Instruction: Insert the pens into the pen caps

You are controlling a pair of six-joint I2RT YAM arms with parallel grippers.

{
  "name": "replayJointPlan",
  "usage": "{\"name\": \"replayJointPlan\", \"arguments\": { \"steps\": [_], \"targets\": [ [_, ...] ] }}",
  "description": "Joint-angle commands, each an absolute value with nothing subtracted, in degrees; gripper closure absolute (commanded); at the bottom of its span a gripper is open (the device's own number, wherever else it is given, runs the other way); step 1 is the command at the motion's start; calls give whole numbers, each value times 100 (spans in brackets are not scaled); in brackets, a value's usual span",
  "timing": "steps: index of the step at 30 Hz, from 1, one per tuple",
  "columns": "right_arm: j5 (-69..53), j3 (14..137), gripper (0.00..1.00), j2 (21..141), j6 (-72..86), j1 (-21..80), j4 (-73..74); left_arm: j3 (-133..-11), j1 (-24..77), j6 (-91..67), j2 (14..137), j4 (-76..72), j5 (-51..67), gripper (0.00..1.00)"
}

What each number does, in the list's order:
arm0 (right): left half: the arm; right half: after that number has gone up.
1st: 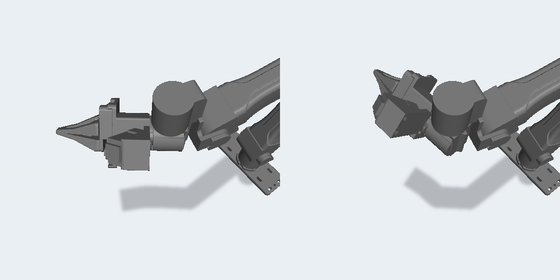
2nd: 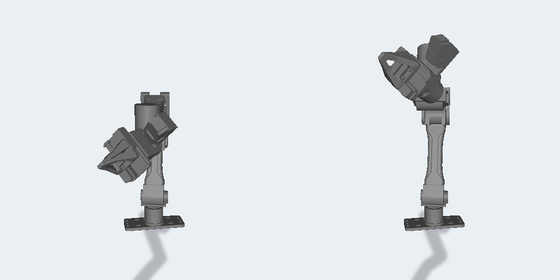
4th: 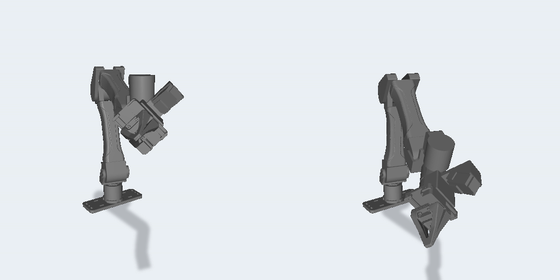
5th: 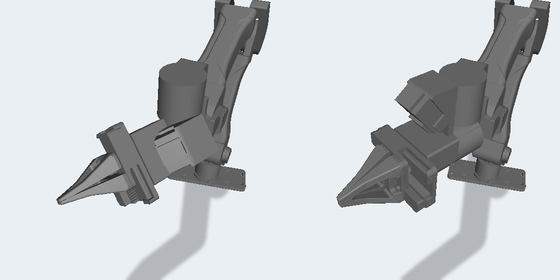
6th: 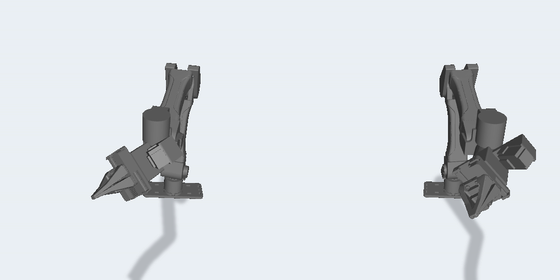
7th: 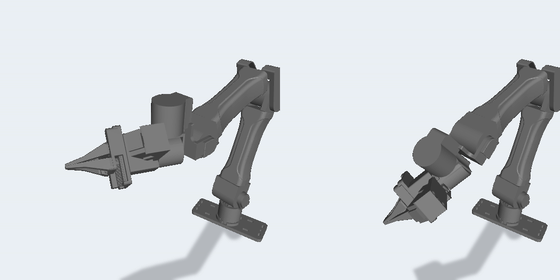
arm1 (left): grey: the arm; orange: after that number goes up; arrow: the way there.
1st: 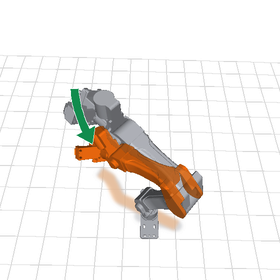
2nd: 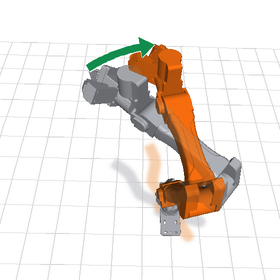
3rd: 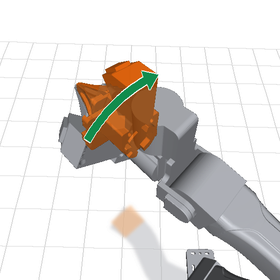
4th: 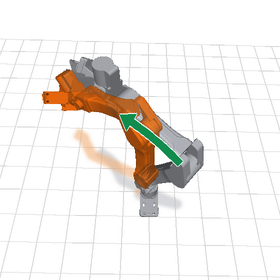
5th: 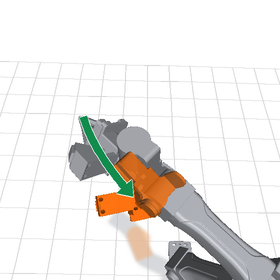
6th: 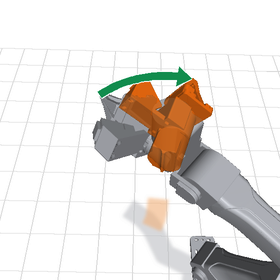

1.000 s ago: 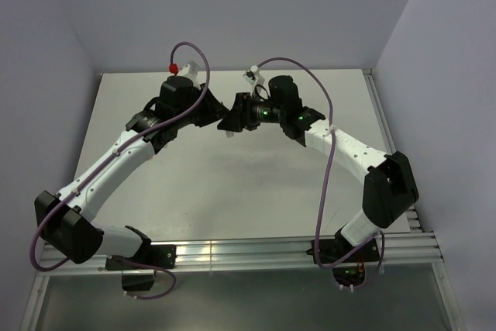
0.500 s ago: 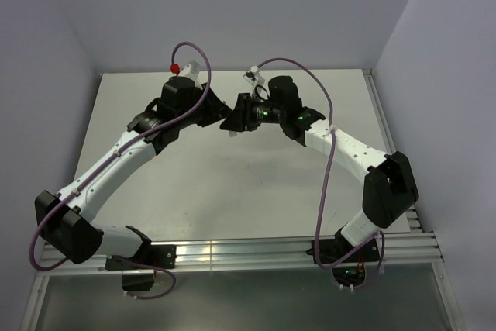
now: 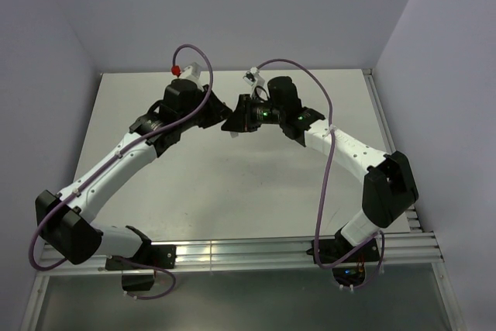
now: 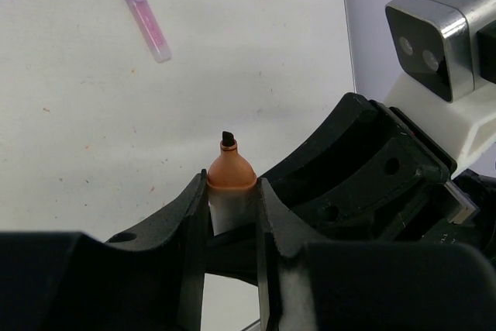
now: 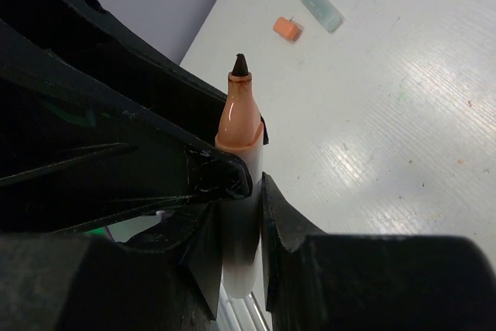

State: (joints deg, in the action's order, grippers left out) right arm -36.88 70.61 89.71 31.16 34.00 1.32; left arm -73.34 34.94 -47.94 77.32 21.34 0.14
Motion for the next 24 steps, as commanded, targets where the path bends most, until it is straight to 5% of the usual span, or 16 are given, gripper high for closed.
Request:
{"name": "replayJointPlan", "arguments": {
  "steps": [1,3,10,14,24],
  "targets": [
    [-3700,7269,100,9044,2944,3437,97,-7216,3586,-4957,7445,1802,71,97],
    [-3709,7251,100,9026,2909,3428,123,-7154,3595,-4983,7366,1854,26,85],
    [-3762,7067,100,8720,2883,3331,114,-7216,3551,-4975,7005,2319,-1071,74],
    [-3849,6804,100,8509,2935,3208,18,-7233,3314,-4966,6672,2592,-1520,54],
    [-3999,6390,100,8218,2953,3164,-141,-6838,1786,-5001,6363,3260,-1476,44]
  ]
}}
